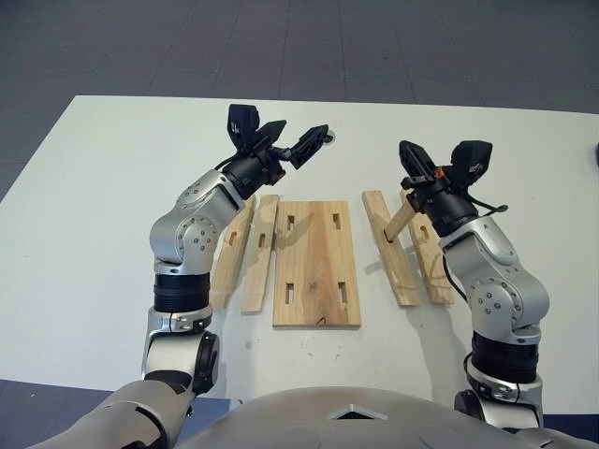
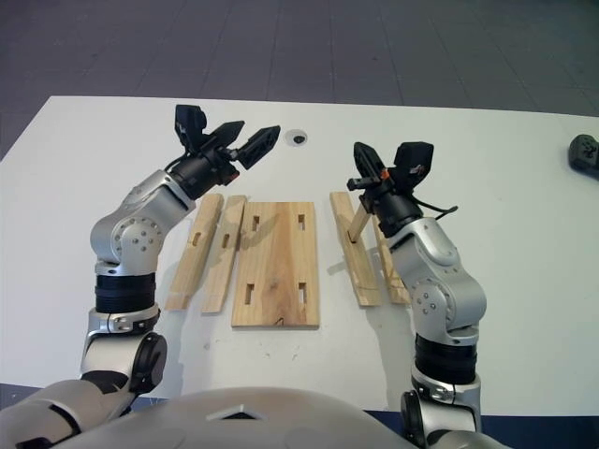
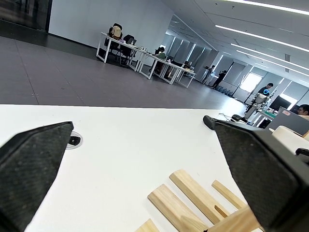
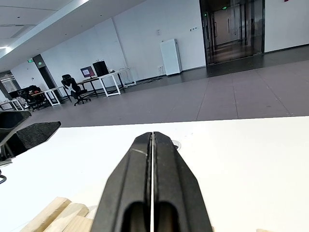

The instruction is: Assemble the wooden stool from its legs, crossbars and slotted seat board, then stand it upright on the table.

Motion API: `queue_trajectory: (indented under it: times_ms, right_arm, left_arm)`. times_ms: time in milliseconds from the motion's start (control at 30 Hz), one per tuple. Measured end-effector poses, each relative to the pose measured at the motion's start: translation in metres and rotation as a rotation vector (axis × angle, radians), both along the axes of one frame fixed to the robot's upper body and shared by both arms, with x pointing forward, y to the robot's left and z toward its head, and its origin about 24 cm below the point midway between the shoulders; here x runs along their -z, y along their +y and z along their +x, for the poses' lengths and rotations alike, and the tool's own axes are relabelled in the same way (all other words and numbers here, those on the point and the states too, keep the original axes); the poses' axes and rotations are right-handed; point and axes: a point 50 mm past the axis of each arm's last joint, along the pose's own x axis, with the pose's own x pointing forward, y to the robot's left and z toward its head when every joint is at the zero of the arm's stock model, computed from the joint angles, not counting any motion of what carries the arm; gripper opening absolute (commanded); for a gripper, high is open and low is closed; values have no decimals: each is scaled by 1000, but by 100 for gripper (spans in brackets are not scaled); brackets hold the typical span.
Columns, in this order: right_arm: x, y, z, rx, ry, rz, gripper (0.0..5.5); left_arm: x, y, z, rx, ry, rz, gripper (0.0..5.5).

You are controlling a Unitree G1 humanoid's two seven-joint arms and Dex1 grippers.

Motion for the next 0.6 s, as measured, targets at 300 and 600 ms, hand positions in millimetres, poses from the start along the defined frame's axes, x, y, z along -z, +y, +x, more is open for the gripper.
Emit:
queue_trajectory:
  times_ms: [300, 600]
  right_arm:
    - [-24, -4, 2, 14, -87, 35, 3]
    - [-23, 2, 4, -7, -71, 22, 3]
  left_arm:
    - [0, 0, 0, -1, 2, 0, 540]
    - [2, 0, 1, -2, 9, 0, 540]
